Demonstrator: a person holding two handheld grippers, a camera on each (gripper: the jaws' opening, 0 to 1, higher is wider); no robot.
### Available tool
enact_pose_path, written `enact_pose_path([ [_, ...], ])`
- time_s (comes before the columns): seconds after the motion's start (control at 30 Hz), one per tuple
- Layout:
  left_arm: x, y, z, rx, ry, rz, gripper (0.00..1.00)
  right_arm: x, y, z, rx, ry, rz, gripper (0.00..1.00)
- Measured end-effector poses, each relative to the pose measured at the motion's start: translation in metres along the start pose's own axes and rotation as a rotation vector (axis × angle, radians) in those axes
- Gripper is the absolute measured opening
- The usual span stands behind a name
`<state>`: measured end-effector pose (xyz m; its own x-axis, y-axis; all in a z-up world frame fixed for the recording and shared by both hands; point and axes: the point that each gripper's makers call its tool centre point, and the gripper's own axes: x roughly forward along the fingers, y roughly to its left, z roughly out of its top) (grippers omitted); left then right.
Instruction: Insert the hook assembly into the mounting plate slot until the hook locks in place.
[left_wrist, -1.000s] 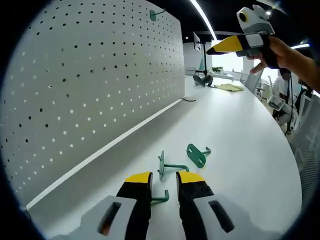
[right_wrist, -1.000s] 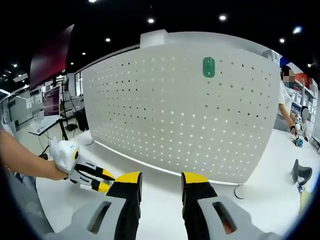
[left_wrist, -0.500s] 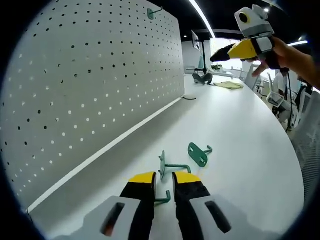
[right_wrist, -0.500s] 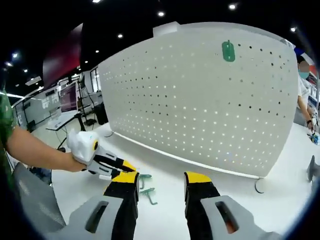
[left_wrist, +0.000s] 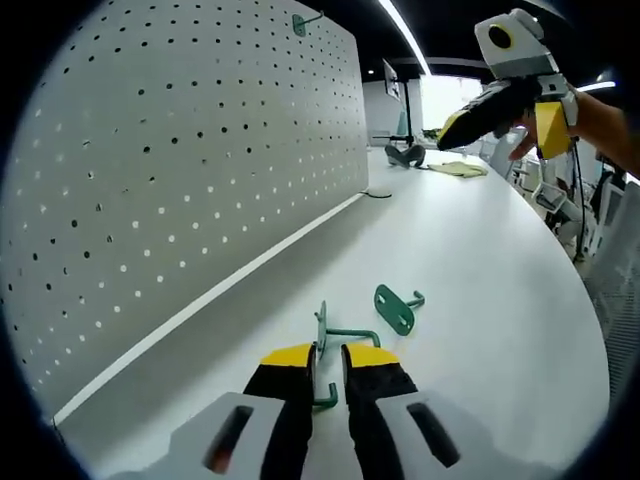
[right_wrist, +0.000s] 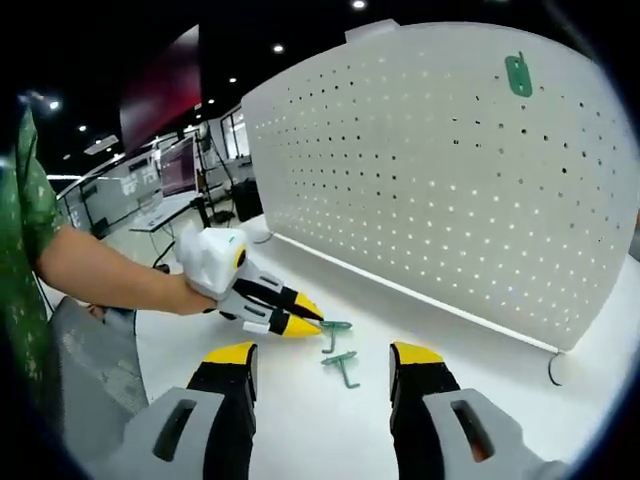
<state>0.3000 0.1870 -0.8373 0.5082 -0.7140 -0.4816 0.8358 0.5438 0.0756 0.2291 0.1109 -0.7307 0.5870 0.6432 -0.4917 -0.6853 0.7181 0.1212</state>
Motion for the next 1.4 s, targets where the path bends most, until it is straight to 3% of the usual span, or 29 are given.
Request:
enact_pose_path([
  [0.9,0.001,0.0,0.001,-0.017,-0.008,0.009,0.03,0.006,0.005,-0.012,0.016,0.033,0.025,0.58],
  [1.4,-0.007,0.006,0.009,-0.078,-0.034,0.011,0.02,0.003,0.004,-0.01,0.007,0.032,0.021,0.58],
])
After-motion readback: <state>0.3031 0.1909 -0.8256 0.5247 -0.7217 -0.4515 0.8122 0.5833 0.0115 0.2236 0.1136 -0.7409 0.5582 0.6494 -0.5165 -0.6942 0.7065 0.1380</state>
